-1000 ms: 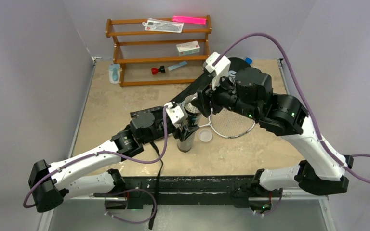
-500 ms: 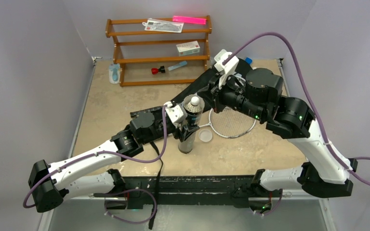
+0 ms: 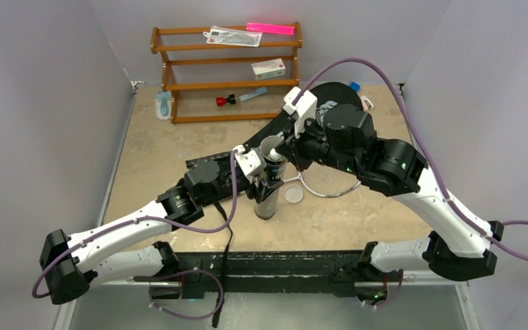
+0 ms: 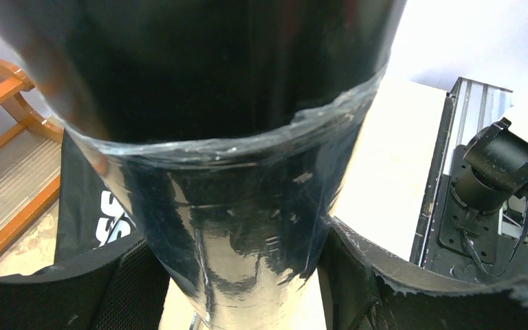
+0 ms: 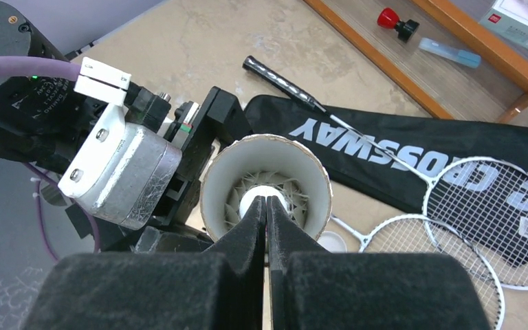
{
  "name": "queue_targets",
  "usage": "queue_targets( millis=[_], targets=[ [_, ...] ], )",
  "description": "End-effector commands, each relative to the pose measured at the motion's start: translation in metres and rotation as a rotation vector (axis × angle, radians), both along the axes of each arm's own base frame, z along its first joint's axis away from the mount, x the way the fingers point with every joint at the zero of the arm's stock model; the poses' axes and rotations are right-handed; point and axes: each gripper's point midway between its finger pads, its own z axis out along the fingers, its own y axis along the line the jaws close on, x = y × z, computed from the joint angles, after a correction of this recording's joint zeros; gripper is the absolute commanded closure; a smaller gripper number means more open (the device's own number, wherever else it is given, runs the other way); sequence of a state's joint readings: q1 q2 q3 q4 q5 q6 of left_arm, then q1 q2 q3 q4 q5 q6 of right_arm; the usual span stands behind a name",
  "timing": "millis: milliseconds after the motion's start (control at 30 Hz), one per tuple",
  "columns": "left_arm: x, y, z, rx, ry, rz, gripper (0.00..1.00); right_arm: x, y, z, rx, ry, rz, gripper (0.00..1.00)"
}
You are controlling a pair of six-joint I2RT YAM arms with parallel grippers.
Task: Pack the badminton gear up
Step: Adjust the shuttlecock in the shuttle tube.
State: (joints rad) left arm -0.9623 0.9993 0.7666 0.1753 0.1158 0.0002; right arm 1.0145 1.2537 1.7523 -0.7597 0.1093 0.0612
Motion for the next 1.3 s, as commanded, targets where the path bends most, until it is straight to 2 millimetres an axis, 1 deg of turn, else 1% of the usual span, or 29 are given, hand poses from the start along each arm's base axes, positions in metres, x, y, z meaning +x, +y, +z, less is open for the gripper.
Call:
queue_targets(
  millis=[0,133,200,267,333,567,667,767,867,933,1067,1133,1200,1267],
  targets=[
    [-0.003,0.001,0.004,-0.024,0.015,-0.004,0.46,-0.004,-0.002,0.027,0.052,-0.028,0.014,1.00],
    [-0.002,0.001,0.002,-0.021,0.016,-0.004,0.46,0.000,-0.006,0.055,0.095,-0.097,-0.002,1.00],
    [-0.003,0.001,0.002,-0.021,0.018,-0.004,0.46,-0.001,-0.007,0.061,0.108,-0.108,0.000,1.00],
    [-0.003,0.001,0.001,-0.020,0.018,-0.004,0.46,-0.002,-0.007,0.061,0.111,-0.108,0.007,1.00],
    [-0.003,0.002,0.001,-0.020,0.017,-0.002,0.46,-0.003,-0.005,0.054,0.100,-0.093,0.017,1.00],
    [-0.004,0.003,0.003,-0.020,0.014,-0.002,0.46,-0.004,0.005,-0.002,0.009,0.025,0.027,1.00],
    [-0.004,0.003,0.002,-0.018,0.014,-0.005,0.46,-0.004,0.008,-0.012,-0.016,0.045,0.030,1.00],
    [-0.004,0.002,0.001,-0.017,0.018,-0.004,0.46,-0.003,0.007,-0.002,-0.006,0.033,0.023,1.00],
    [-0.002,0.003,-0.002,-0.011,0.027,0.008,0.47,-0.003,0.000,0.016,0.041,-0.006,0.006,1.00],
    [0.003,0.007,-0.005,-0.013,0.042,0.049,0.47,-0.003,-0.007,0.028,0.076,-0.038,-0.017,1.00],
    [0.009,0.016,-0.016,-0.008,0.074,0.112,0.47,-0.001,-0.027,0.046,0.143,-0.109,-0.081,0.91],
    [0.012,0.022,-0.019,-0.015,0.083,0.154,0.47,-0.003,-0.040,0.054,0.186,-0.146,-0.102,0.84],
    [0.015,0.028,-0.019,-0.023,0.088,0.190,0.47,-0.003,-0.051,0.055,0.202,-0.171,-0.136,0.80],
    [0.016,0.035,-0.016,-0.030,0.088,0.217,0.48,-0.001,-0.060,0.049,0.197,-0.181,-0.169,0.79]
  ],
)
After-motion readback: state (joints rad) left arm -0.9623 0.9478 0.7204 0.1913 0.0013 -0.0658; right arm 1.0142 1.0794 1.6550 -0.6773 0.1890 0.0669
